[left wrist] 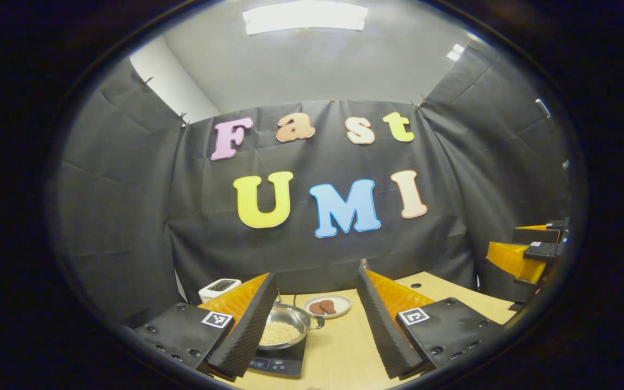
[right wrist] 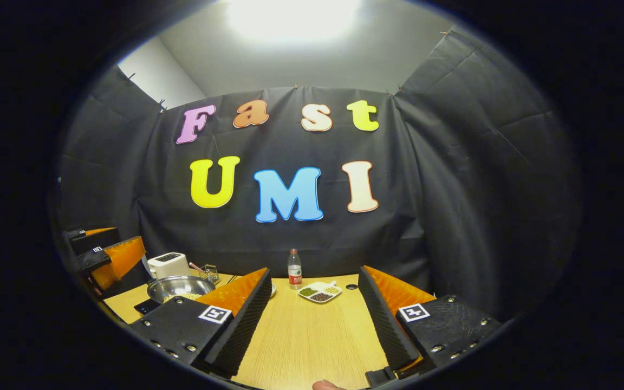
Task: First push the handle of the pot to place it horizontally, then grasp the pot with both hands and set it on the induction cooktop.
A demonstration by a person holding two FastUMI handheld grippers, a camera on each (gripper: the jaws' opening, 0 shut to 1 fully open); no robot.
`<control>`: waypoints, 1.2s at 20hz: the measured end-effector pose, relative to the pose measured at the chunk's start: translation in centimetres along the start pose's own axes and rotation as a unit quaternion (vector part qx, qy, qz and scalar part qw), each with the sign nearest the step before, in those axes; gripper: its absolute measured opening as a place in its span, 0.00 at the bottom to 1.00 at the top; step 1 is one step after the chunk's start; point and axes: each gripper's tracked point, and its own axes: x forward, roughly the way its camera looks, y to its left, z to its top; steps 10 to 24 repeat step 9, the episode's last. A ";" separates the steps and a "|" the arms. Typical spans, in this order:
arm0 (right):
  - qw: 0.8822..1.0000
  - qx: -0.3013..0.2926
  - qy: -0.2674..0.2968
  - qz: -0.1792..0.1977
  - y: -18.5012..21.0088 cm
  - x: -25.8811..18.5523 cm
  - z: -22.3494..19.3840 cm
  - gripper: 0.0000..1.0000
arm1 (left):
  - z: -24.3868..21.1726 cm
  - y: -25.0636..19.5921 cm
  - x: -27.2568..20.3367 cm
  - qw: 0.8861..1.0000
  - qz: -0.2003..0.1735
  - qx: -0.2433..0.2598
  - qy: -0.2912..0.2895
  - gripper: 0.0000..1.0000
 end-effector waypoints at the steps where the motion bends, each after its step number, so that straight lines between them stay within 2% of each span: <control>1: 1.000 0.001 -0.001 -0.003 -0.1 -0.1 0.2 0.96 | 0.1 0.2 -0.2 1.000 -0.001 -0.001 -0.002 0.92; 5: 1.000 0.010 -0.003 -0.011 -0.4 -0.6 0.8 0.96 | 0.1 1.6 -1.2 1.000 0.005 -0.008 -0.003 0.99; 24: 1.000 0.001 -0.007 -0.012 0.0 -1.0 1.2 0.96 | 0.4 2.5 -2.0 1.000 0.006 -0.006 -0.007 0.99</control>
